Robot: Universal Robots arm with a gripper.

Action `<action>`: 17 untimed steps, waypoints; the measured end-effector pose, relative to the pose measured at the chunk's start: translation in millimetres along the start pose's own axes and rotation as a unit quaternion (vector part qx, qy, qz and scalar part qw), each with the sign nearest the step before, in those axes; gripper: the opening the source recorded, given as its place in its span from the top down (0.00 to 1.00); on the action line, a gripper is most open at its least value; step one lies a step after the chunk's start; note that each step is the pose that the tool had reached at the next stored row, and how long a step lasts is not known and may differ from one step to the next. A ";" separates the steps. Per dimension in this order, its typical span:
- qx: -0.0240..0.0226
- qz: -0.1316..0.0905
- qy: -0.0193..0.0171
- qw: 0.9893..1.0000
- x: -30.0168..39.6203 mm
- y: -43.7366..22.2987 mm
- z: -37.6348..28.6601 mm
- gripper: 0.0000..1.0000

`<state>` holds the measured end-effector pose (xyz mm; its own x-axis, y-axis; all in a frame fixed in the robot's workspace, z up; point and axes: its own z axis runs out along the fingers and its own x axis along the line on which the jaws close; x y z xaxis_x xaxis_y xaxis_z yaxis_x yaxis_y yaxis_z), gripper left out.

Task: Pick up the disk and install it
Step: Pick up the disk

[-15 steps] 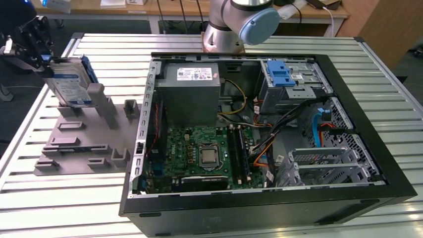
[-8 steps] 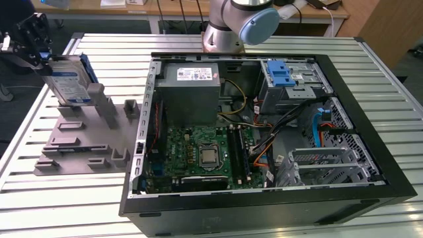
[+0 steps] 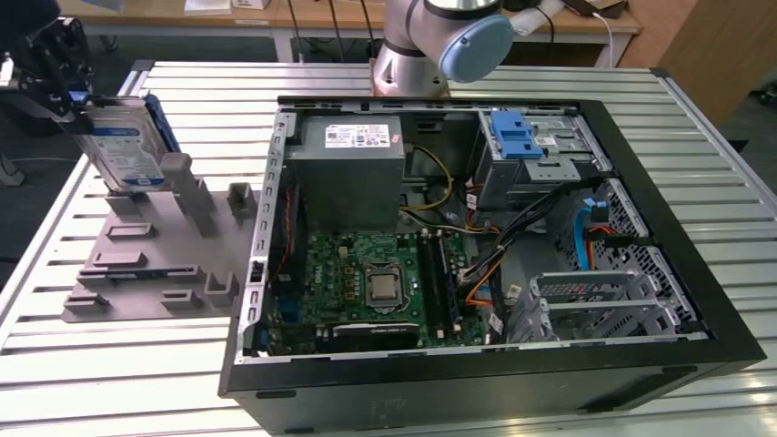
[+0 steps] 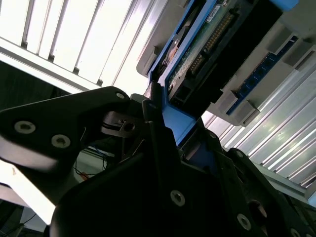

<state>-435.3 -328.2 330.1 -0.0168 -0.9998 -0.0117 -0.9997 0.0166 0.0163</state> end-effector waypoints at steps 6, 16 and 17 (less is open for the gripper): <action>0.000 0.000 0.000 1.000 -0.1 0.1 -6.8 0.63; 0.000 0.000 0.000 1.000 -0.1 0.3 -13.6 0.63; 0.000 0.000 0.000 1.000 -0.2 0.2 -14.1 0.63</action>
<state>-435.4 -328.2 344.2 -0.0168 -0.9998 -0.0117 -0.9997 0.0166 0.0162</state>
